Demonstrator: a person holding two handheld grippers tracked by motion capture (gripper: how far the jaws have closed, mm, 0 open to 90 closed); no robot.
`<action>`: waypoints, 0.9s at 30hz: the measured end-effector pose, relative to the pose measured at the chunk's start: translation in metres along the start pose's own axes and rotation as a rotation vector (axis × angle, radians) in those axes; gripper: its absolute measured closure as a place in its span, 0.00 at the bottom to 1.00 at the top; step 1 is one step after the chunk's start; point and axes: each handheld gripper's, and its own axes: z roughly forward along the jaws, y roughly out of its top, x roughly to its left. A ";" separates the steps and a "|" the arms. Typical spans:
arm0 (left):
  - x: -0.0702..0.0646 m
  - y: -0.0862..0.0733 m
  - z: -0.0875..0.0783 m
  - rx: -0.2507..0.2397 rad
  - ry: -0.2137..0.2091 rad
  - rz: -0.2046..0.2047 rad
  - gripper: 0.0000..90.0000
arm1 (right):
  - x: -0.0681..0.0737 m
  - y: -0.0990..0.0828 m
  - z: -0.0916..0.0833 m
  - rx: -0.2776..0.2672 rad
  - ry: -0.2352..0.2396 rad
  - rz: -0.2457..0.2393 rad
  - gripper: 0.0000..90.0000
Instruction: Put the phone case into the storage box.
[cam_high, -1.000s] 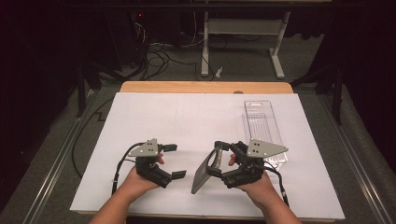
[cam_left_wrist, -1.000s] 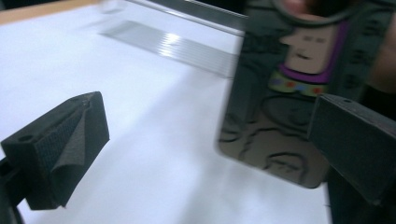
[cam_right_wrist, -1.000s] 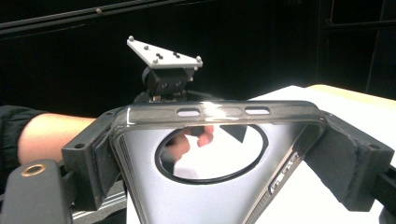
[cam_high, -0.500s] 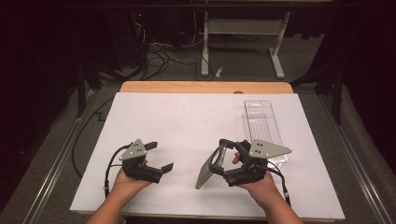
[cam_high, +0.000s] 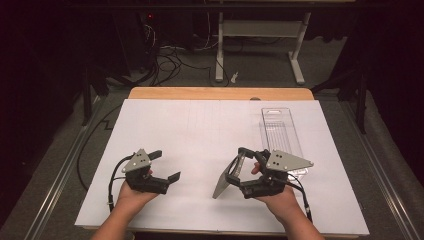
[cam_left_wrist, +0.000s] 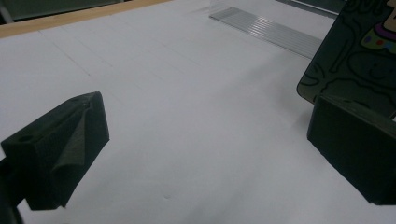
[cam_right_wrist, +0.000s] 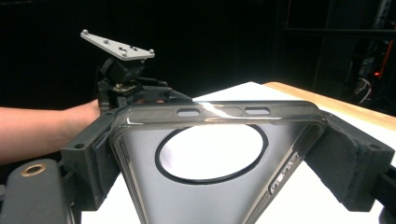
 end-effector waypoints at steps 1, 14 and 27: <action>0.000 0.000 -0.001 -0.006 0.004 -0.003 0.00 | 0.000 0.000 0.000 0.000 -0.004 0.001 0.15; 0.004 -0.002 -0.004 -0.024 0.023 -0.032 0.00 | 0.000 0.002 -0.005 -0.005 -0.072 -0.021 0.15; 0.004 -0.003 -0.003 -0.009 0.025 -0.007 0.01 | 0.000 0.004 -0.010 -0.003 -0.140 -0.049 0.15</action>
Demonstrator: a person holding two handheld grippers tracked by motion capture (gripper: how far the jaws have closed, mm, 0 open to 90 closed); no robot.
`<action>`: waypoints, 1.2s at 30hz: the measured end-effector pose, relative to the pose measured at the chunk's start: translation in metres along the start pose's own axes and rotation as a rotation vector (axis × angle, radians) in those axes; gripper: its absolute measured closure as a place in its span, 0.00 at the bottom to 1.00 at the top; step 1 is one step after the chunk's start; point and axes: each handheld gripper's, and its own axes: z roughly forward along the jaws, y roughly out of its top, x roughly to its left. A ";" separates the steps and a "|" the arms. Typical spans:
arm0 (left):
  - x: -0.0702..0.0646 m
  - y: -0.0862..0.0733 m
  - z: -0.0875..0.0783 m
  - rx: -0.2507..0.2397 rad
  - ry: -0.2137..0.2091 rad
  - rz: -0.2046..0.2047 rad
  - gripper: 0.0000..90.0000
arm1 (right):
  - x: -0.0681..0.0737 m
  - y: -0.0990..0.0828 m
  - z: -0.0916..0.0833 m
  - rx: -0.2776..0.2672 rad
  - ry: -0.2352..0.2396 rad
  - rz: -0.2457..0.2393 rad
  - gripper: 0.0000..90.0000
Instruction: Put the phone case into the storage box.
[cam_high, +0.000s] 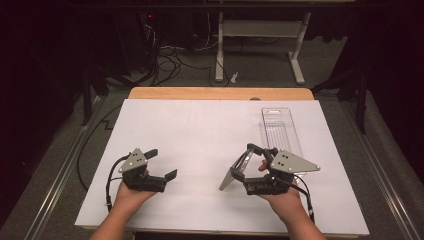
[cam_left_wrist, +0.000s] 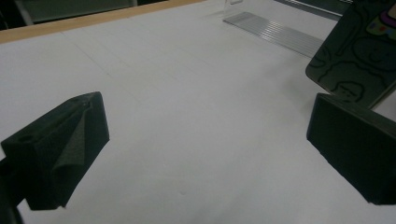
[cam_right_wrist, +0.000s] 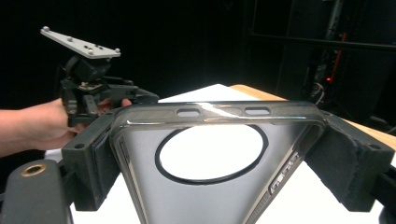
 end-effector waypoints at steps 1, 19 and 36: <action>0.000 0.000 0.000 0.006 0.003 0.007 0.01 | 0.000 0.000 0.000 -0.001 -0.002 -0.002 0.15; 0.001 0.001 -0.004 -0.016 0.019 -0.018 0.00 | 0.001 0.002 -0.008 0.030 -0.173 -0.051 0.15; 0.001 0.000 -0.003 -0.012 0.016 -0.016 0.00 | 0.002 0.012 -0.016 0.007 -0.262 -0.061 0.15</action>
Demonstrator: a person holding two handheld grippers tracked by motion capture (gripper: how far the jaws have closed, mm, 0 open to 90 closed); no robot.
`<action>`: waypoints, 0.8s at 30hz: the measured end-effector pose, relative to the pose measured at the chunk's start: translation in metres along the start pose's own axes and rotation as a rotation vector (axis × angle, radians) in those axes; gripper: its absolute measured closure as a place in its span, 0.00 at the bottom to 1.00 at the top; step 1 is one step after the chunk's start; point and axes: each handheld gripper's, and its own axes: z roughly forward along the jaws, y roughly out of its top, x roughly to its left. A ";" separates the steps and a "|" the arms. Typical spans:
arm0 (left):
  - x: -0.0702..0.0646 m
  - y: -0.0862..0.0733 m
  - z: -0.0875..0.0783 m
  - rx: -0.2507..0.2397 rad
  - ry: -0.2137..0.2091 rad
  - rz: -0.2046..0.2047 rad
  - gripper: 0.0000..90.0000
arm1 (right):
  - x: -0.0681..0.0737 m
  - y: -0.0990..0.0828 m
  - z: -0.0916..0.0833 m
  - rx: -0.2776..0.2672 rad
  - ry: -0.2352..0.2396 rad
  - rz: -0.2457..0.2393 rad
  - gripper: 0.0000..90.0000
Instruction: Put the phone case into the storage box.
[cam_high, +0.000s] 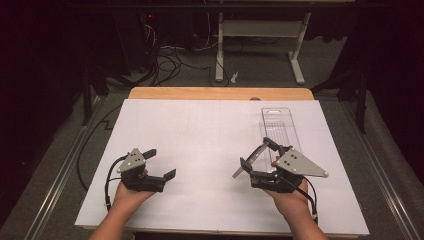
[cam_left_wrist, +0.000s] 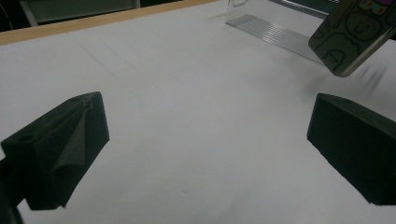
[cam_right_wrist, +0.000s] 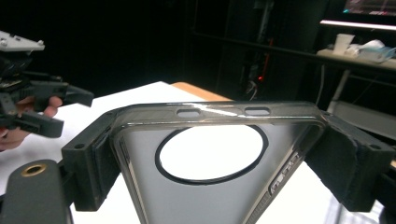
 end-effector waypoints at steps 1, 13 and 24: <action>0.000 0.000 0.000 0.000 0.000 0.001 0.00 | -0.001 0.002 -0.002 -0.006 0.000 0.001 0.15; -0.001 0.000 0.000 -0.001 0.003 0.005 0.00 | -0.013 0.021 -0.024 -0.080 -0.065 0.028 0.15; -0.002 0.000 0.000 -0.005 0.006 0.007 0.00 | -0.026 0.027 -0.037 -0.096 -0.134 0.037 0.15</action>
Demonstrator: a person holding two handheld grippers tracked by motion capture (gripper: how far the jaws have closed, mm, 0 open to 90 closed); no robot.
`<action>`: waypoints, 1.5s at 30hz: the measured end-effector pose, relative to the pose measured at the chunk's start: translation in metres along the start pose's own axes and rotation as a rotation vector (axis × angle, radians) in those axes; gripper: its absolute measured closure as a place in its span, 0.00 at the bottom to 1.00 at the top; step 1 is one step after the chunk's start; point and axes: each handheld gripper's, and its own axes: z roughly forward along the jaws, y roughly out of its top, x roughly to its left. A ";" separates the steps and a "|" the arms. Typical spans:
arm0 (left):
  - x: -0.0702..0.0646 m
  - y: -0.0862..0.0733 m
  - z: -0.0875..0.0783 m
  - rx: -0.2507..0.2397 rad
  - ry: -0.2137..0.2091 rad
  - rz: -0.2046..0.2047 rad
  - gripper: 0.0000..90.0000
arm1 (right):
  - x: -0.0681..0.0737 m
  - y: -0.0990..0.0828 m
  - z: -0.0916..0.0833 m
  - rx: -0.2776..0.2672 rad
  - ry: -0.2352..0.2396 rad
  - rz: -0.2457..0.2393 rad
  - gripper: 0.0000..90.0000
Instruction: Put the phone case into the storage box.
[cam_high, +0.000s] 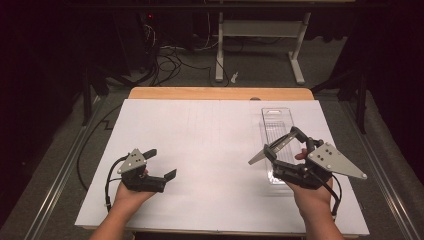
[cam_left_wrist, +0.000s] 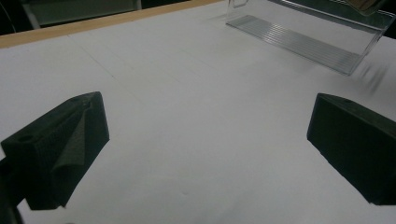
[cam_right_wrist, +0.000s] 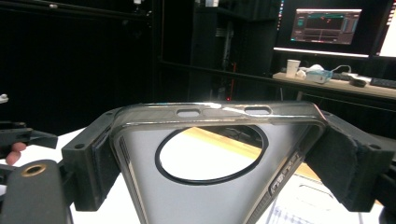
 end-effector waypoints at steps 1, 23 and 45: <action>0.000 0.000 0.000 -0.001 0.001 0.001 0.00 | -0.002 0.000 -0.001 -0.002 -0.007 -0.007 0.15; 0.000 0.000 0.000 -0.004 -0.005 -0.002 0.00 | -0.032 -0.004 -0.010 0.003 -0.120 0.015 0.15; 0.000 0.000 0.000 -0.009 -0.002 0.002 0.01 | -0.050 -0.006 -0.019 0.004 -0.200 0.027 0.15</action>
